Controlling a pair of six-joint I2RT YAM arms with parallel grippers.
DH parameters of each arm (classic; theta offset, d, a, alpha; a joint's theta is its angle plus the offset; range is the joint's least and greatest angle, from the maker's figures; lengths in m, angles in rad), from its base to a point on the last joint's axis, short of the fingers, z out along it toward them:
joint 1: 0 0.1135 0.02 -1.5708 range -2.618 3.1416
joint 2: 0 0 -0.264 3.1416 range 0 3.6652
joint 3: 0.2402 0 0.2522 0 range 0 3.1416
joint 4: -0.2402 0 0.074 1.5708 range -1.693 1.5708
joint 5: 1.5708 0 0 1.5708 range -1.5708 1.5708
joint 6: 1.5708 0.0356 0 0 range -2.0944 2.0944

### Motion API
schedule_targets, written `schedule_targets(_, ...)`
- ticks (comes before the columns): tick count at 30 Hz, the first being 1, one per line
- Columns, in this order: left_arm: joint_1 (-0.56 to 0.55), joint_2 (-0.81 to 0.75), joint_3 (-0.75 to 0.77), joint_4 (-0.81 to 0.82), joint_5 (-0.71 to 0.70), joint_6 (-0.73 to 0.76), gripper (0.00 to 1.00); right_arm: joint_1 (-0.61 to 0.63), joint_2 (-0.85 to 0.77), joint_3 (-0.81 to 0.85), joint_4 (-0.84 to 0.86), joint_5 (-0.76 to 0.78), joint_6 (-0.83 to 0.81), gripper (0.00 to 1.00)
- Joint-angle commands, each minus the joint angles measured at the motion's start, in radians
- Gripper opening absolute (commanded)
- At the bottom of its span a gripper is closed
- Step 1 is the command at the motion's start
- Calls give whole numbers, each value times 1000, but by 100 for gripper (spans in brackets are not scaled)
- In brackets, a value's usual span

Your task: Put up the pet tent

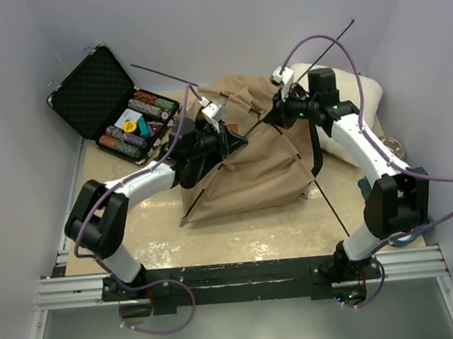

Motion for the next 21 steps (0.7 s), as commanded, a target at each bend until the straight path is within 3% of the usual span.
schedule_targets(1, 22, -191, -53, 93, 165, 66, 0, -176, -23, 151, 105, 197, -3, 0)
schedule_targets(3, 24, -222, -37, 70, 142, 79, 0, -181, -22, 203, 77, 142, 3, 0)
schedule_targets(10, 24, -237, 66, -111, -13, 219, 0, -181, -80, 306, 105, -50, 183, 52)
schedule_targets(17, 47, -228, 121, -129, -17, 167, 0, -184, -196, 336, 183, -124, 295, 76)
schedule_targets(21, 85, -227, 137, -97, 7, 121, 0, -184, -275, 297, 160, -80, 330, 77)
